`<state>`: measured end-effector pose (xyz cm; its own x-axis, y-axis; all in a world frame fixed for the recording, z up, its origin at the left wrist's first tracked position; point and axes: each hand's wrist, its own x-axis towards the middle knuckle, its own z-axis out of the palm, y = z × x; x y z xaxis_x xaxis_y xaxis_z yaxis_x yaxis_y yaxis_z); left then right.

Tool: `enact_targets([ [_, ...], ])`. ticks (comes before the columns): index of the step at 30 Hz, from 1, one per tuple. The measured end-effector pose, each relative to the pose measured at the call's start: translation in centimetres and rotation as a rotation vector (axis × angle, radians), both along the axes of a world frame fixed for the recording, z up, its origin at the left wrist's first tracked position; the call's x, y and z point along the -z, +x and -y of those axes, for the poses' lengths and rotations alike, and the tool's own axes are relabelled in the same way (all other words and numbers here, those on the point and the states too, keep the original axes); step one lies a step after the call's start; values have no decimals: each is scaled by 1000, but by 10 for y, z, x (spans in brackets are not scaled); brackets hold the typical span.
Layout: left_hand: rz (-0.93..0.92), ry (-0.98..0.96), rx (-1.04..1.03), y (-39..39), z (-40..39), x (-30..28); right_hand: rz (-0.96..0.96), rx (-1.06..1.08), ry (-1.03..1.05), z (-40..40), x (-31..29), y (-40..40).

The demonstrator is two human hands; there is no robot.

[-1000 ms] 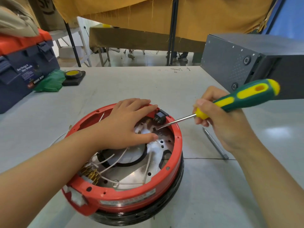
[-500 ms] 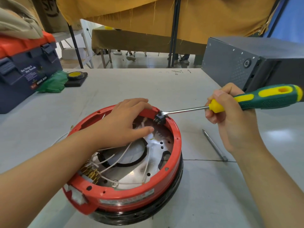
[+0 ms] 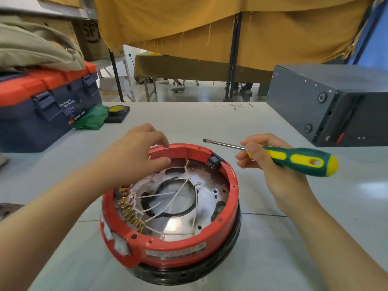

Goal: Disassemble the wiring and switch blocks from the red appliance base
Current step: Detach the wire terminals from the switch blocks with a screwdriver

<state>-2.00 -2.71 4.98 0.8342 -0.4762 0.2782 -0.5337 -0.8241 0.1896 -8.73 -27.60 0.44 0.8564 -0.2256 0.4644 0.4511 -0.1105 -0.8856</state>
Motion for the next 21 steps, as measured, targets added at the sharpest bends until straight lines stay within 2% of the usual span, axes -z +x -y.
enact_targets([
  [4, -99, 31, -198, -11, -31, 3, -6, -36, -63, 0, 6, 4],
  [9, -331, -110, -303, -17, -57, 9, 6, -36, -156, 1, 8, 3],
  [15, -337, -283, -316, -15, -59, 20, -2, 3, -133, 1, 6, 1],
  [21, -406, -439, -191, -2, -44, 23, 9, -49, -26, -3, -4, -3],
])
